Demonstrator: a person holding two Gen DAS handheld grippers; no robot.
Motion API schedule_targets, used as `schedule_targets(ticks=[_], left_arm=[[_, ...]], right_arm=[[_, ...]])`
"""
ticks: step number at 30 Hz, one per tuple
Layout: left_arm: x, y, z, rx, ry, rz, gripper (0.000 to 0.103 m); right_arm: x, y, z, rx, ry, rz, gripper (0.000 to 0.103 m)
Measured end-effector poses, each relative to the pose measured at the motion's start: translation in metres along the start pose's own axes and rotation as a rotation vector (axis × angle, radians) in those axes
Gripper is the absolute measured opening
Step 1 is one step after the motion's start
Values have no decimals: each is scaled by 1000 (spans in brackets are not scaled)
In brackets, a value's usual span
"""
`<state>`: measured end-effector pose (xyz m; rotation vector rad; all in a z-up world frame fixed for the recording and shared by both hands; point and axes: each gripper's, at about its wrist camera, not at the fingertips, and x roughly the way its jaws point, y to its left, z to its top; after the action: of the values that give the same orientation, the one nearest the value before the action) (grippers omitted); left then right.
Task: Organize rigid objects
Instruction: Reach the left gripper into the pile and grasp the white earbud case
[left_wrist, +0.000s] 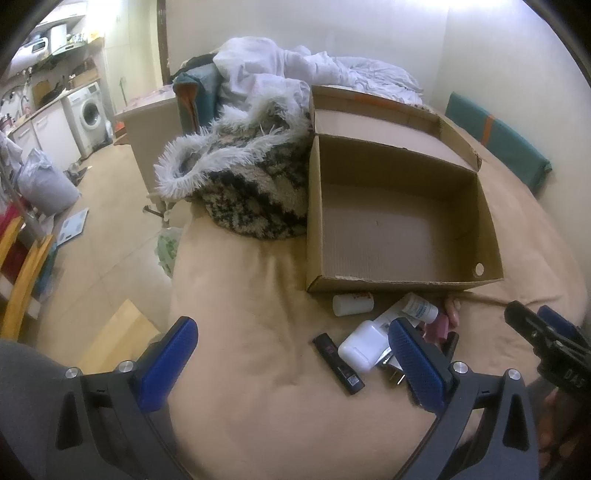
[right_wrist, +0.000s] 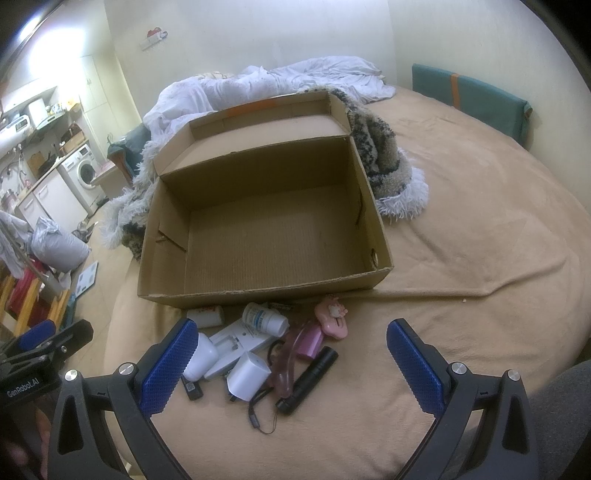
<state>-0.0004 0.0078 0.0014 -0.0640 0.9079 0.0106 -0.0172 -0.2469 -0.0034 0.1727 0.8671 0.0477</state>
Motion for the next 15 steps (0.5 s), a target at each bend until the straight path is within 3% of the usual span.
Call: schedule_targets(ticks=[8, 12, 15], left_arm=[[1, 4, 6, -26, -1, -13, 100], [14, 9, 20, -40, 65, -21, 89], [38, -2, 25, 3, 190, -82, 89]], right_arm=[[0, 1, -3, 8, 3, 3, 103], [4, -1, -4, 6, 24, -27, 103], [10, -9, -4, 27, 54, -30, 103]])
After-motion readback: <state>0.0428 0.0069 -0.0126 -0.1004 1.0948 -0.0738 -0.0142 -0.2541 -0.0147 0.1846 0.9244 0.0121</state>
